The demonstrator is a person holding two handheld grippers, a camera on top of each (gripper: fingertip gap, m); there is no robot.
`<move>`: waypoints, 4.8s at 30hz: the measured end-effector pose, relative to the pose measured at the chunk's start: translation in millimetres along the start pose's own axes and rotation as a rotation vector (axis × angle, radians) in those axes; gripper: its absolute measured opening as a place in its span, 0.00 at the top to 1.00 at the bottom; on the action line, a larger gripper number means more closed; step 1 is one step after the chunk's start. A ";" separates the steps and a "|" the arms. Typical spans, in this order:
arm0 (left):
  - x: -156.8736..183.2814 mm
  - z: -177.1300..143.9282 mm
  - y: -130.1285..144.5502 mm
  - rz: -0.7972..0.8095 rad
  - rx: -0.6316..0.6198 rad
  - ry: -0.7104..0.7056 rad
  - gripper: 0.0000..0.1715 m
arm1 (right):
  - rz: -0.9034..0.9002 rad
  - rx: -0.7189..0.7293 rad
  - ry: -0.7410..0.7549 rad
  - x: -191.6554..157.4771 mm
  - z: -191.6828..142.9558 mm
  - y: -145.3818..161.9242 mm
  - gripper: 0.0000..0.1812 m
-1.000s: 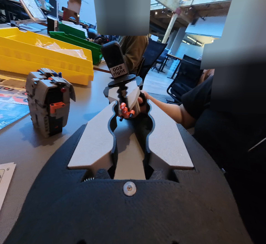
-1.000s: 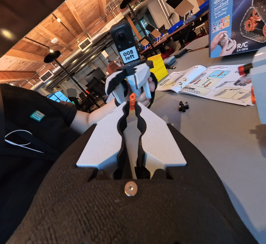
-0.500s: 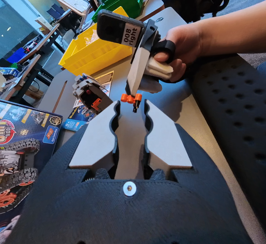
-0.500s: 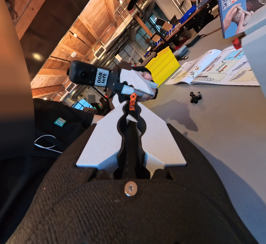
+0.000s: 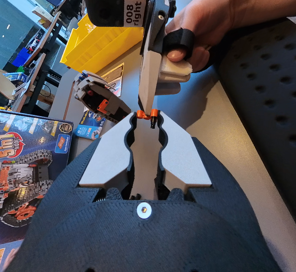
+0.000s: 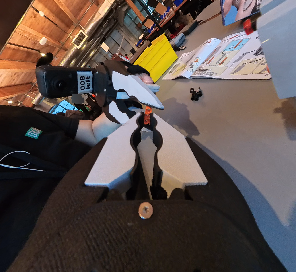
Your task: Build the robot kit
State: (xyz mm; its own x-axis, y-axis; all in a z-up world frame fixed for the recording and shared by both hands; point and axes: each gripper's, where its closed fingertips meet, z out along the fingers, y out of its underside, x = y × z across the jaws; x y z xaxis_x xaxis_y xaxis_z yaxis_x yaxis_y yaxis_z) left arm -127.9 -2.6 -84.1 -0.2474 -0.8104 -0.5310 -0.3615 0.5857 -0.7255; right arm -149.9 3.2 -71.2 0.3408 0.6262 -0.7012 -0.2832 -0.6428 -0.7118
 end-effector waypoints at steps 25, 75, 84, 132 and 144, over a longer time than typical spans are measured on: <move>-78.8 90.8 30.6 -0.757 -0.035 -0.240 0.54 | -0.471 0.300 0.689 59.7 -127.4 -60.7 0.98; -75.0 86.0 28.6 -1.097 0.176 0.177 0.64 | -0.362 0.281 0.677 78.7 -118.3 -54.7 0.98; -76.1 79.6 33.8 -1.178 0.190 0.205 0.64 | -0.383 0.288 0.682 77.4 -118.0 -56.4 0.98; -76.6 84.1 35.4 -1.261 0.166 0.259 0.64 | -0.309 0.214 0.666 92.3 -110.9 -51.7 0.98; -76.9 84.0 35.9 -1.268 0.167 0.263 0.64 | -0.301 0.208 0.675 94.5 -111.3 -50.7 0.98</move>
State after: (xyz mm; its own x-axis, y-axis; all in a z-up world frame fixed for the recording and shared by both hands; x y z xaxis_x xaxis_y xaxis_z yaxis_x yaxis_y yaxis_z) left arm -46.3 81.7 -106.1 0.0067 -0.7631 0.6462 -0.3608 -0.6045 -0.7102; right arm -3.6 45.8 -96.7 0.8846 0.3129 -0.3459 -0.2317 -0.3489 -0.9081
